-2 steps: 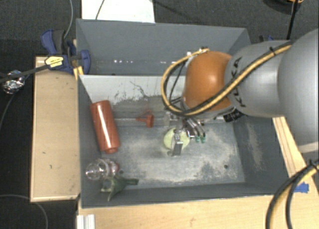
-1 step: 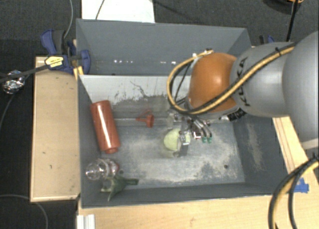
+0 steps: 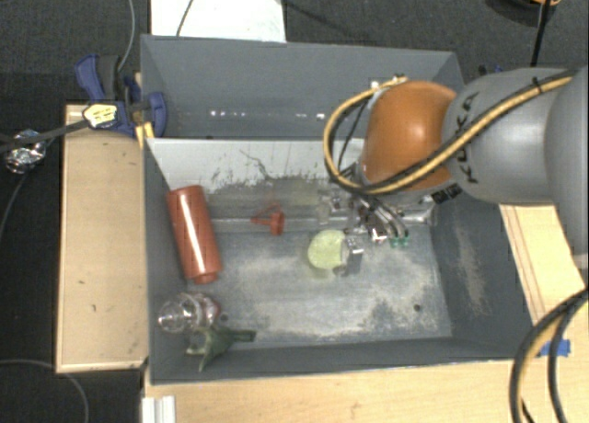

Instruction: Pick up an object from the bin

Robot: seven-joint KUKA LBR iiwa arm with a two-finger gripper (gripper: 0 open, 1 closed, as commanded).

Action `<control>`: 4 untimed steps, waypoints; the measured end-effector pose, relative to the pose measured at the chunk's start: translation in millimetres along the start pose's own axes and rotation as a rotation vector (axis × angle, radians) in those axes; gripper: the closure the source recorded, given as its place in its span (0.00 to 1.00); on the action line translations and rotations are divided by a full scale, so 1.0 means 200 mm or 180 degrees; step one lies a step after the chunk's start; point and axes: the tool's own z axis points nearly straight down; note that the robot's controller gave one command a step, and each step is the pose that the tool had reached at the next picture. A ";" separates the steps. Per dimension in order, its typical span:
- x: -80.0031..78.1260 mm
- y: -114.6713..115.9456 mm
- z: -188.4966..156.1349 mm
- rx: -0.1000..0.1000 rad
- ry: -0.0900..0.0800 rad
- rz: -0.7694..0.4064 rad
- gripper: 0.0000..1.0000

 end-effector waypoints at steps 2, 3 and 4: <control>0.02 -0.04 0.15 -0.0003 -0.0008 -0.0270 1.00; 0.02 -0.04 0.15 -0.0003 -0.0008 -0.0270 1.00; 0.03 -0.04 0.13 -0.0005 0.0001 -0.0270 1.00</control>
Offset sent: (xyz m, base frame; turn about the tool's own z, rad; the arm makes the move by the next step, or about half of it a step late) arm -0.0040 -0.0084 -0.0313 -0.0878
